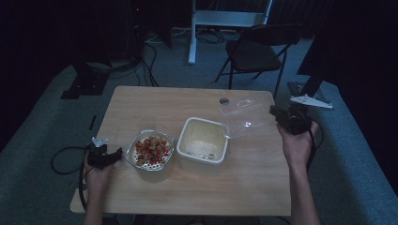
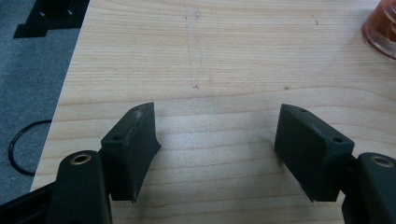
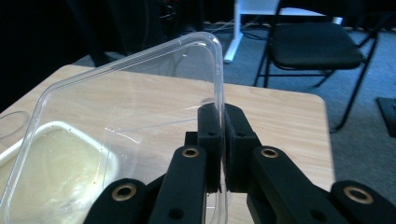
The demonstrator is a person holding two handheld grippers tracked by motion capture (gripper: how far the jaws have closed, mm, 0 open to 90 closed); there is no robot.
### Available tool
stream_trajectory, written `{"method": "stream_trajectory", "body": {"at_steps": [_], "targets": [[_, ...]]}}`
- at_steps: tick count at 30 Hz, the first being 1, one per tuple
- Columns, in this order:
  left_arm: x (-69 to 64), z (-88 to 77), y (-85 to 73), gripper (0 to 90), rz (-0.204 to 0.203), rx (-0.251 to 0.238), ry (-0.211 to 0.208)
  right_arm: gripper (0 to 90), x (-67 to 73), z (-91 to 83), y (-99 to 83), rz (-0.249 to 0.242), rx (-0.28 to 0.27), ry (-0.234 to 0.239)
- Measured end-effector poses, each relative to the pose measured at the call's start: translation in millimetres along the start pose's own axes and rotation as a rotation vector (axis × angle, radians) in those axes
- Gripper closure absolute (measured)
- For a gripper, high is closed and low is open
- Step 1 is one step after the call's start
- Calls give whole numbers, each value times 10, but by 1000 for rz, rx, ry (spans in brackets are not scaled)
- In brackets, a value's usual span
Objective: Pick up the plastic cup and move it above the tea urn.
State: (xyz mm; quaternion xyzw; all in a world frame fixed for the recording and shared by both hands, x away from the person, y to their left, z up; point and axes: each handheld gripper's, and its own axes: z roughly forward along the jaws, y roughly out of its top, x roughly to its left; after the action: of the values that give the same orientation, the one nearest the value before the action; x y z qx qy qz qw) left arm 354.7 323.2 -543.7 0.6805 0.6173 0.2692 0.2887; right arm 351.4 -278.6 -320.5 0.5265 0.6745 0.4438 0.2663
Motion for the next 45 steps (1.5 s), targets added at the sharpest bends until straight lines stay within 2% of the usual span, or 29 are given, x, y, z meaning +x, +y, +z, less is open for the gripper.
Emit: {"method": "stream_trajectory", "body": {"at_steps": [10,12,13,15,17,20,22,26,30,36,40,45], "targets": [[0,1,0,305,-1,-1,0,871,484,268,-9,-61,49,93],[0,1,0,305,0,-1,-1,870,517,289,-15,-67,55,98],[0,1,0,305,0,-1,-1,850,612,334,-33,-94,70,125],[-1,2,0,305,-1,-2,-1,684,637,332,-33,-98,62,173],[0,2,0,305,0,-2,0,650,626,293,-18,-81,32,195],[2,1,1,305,2,-2,0,598,600,231,5,-79,7,197],[0,1,1,305,1,-2,0,575,576,215,0,-74,5,202],[0,2,0,305,0,-2,0,565,584,239,-42,-75,16,254],[0,1,0,305,0,-1,-1,576,643,345,-71,-93,62,262],[0,1,0,305,0,-1,-1,699,741,494,-108,-119,121,247],[0,1,0,305,0,-1,-1,855,803,511,-105,-166,130,200],[0,1,0,305,0,-1,-1,871,827,479,-63,-192,102,147]]}}
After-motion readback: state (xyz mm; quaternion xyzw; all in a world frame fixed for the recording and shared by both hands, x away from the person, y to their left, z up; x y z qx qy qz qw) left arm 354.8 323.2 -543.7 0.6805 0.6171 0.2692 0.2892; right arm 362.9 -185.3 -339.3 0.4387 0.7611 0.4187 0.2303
